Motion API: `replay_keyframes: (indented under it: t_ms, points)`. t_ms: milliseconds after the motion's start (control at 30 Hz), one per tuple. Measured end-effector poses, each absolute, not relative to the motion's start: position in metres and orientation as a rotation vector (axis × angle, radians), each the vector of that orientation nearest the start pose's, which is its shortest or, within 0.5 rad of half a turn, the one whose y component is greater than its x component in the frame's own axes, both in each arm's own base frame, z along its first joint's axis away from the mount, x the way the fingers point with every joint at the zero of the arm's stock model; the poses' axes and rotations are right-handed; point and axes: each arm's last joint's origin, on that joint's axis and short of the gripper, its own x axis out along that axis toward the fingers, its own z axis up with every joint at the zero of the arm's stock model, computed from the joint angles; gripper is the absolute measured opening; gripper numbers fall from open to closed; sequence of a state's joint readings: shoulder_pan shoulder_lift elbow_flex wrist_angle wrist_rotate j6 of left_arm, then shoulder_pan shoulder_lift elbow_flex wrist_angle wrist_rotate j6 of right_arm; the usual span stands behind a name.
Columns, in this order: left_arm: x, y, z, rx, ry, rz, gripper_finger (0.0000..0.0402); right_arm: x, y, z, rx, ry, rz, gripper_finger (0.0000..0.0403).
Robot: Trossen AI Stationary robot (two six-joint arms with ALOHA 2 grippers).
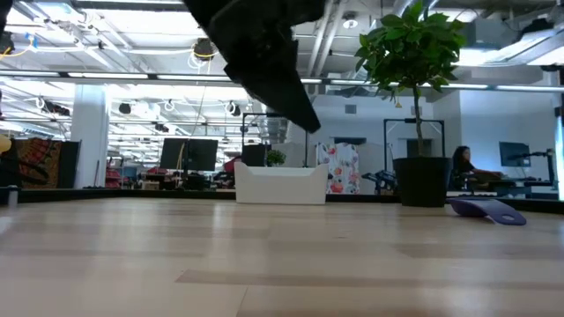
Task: Nest measuring cups in basket
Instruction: Stack the light blue measuring cup into the green measuring cup
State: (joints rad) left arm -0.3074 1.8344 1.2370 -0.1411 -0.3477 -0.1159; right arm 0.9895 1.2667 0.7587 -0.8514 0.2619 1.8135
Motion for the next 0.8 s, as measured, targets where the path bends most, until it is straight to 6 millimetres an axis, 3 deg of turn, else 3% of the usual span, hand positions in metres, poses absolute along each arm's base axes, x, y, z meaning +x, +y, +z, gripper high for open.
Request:
replay_keyframes:
  t_ms: [200, 367, 567, 800]
  points:
    - [0.344, -0.088, 0.195, 0.009, 0.421, 0.034, 0.0000, 0.112, 0.179, 0.193, 0.821, 1.183, -0.490, 0.0115]
    - [0.314, -0.079, 0.189, -0.036, 0.338, 0.075, 0.0000, 0.112, 0.195, 0.185, 0.917, 1.197, -0.487, 0.0174]
    - [0.297, -0.072, 0.193, -0.057, 0.301, 0.221, 0.0009, 0.114, 0.202, 0.163, 0.959, 1.191, -0.652, 0.0242]
    - [0.289, -0.065, 0.210, -0.020, 0.254, 0.300, 0.0040, 0.123, 0.207, 0.152, 0.973, 1.180, -0.662, 0.0233]
